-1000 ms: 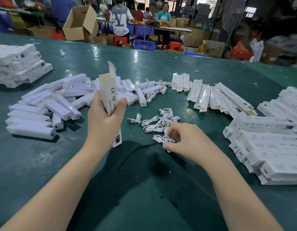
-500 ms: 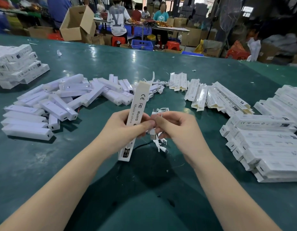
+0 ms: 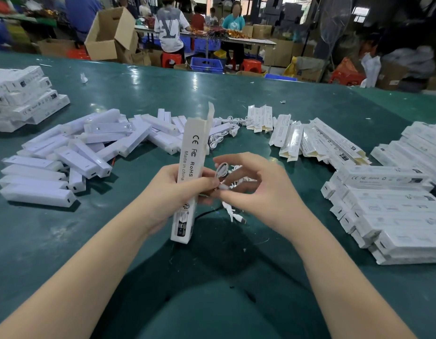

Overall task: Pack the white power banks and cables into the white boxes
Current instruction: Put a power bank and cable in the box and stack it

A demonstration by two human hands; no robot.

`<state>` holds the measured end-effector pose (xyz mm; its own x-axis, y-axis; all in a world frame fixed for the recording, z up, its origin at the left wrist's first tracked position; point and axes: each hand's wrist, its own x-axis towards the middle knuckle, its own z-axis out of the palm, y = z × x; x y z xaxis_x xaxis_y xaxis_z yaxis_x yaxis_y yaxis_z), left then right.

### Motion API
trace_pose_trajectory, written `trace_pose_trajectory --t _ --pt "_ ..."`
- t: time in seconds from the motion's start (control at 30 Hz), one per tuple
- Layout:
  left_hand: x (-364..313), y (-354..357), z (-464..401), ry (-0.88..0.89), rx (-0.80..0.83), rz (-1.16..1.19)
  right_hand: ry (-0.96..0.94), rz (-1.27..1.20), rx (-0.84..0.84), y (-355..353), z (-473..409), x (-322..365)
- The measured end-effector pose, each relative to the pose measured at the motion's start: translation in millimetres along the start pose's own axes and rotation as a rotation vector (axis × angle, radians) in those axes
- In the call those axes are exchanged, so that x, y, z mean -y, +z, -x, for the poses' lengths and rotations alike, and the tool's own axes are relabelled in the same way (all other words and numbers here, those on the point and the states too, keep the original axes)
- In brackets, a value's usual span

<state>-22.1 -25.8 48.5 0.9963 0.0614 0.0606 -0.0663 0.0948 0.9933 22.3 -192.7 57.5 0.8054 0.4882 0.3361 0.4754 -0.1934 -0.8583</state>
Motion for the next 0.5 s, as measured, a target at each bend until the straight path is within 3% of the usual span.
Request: trace_pose_trajectory --t 0.27,0.5 --pt "-1.6 -2.6 -1.8 -0.108 -0.047 0.208 -0.138 0.043 -0.024 3.7 2.4 0.6" --pt "-1.8 -4.2 -1.2 -0.123 -0.03 0.167 -0.21 0.017 -0.163 2.3 3.5 -3.6"
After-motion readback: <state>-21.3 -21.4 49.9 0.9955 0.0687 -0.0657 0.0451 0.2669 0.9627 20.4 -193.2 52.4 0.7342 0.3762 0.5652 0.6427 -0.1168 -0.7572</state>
